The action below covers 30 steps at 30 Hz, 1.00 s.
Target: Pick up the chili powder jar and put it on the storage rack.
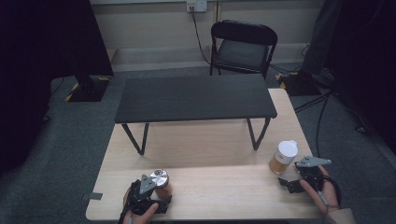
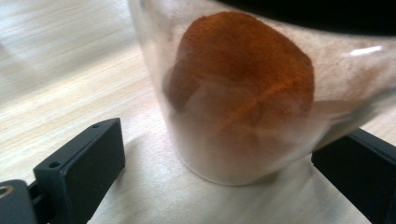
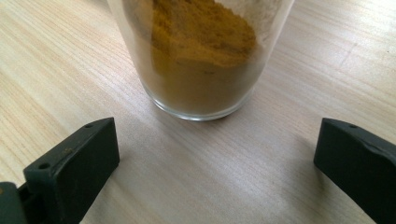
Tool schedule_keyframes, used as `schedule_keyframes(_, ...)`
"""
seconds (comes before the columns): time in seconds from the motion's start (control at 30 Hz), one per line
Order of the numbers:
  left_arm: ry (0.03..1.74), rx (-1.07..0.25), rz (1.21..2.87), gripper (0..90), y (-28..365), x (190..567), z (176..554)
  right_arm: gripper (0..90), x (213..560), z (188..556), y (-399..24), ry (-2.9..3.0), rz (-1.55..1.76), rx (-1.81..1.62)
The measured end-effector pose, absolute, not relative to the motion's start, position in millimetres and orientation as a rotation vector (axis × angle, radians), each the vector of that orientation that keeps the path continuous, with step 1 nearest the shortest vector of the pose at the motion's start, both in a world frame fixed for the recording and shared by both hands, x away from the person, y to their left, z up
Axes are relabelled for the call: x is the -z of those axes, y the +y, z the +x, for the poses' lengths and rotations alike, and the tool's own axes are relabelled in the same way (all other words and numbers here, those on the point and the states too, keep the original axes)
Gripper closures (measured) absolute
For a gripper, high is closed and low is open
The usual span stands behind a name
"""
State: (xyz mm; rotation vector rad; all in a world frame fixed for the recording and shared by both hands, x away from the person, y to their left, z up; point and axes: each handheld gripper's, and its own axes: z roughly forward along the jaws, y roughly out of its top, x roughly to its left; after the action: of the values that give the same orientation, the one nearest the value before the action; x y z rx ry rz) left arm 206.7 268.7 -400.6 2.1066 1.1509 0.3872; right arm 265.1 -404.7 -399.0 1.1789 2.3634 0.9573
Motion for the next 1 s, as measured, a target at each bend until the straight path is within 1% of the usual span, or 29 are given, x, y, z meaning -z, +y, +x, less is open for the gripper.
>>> schedule_keyframes(0.43, 1.157, -0.366, 2.039, 2.6, 274.8, 399.1, 204.2, 0.0, 399.1, 265.1, -404.7, 2.363, 1.178, -0.958)
schedule_keyframes(0.87, 1.173, -0.376, 1.975, 2.6, 274.8, 397.4, 203.7, 0.0, 399.2, 265.1, -404.7, 2.363, 1.178, -0.958)
schedule_keyframes(1.0, 1.179, -0.385, 1.972, 5.1, 272.6, 396.9, 204.4, 0.0, 399.2, 265.1, -404.7, 2.363, 1.178, -0.958)
